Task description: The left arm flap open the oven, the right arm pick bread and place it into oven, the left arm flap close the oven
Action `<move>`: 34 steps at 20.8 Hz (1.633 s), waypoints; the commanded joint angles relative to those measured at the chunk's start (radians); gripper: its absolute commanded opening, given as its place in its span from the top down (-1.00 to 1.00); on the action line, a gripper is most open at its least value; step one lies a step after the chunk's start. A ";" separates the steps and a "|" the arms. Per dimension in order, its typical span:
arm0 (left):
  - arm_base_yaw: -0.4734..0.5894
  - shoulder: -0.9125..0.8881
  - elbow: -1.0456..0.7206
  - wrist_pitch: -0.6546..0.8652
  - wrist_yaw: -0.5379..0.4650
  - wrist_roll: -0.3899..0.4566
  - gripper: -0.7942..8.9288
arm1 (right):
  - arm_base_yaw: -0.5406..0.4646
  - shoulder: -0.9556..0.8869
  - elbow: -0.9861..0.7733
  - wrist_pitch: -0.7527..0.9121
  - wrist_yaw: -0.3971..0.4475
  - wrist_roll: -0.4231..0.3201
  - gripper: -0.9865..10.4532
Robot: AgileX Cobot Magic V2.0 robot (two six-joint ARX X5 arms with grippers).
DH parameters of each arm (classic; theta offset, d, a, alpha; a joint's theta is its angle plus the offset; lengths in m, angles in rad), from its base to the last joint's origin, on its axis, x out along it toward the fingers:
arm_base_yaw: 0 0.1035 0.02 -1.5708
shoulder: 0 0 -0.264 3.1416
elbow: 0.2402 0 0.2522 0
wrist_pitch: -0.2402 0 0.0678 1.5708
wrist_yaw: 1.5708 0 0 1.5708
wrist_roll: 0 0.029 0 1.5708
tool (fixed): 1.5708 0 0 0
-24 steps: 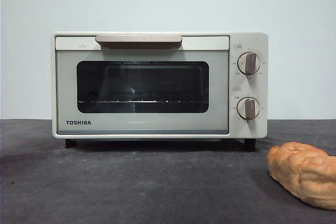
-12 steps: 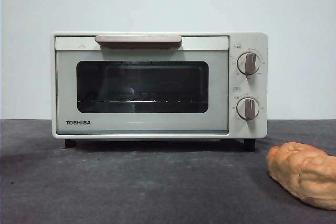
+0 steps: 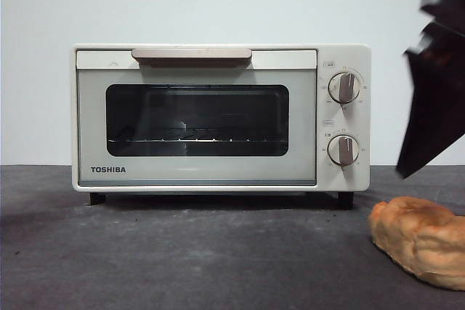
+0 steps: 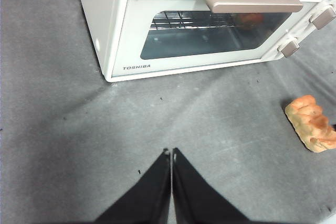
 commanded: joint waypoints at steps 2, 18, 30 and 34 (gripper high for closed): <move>-0.003 0.005 0.021 0.005 0.004 0.008 0.81 | 0.041 0.104 0.004 0.090 0.047 0.023 0.07; -0.003 0.005 0.021 0.012 0.004 0.005 0.81 | 0.053 0.300 0.004 0.199 0.115 0.027 0.41; -0.132 0.084 0.021 0.249 0.003 -0.132 0.81 | 0.053 0.000 0.064 0.060 0.114 0.024 0.44; -0.203 0.164 0.021 0.381 0.002 -0.176 0.81 | 0.053 -0.088 0.113 -0.012 0.114 0.018 0.44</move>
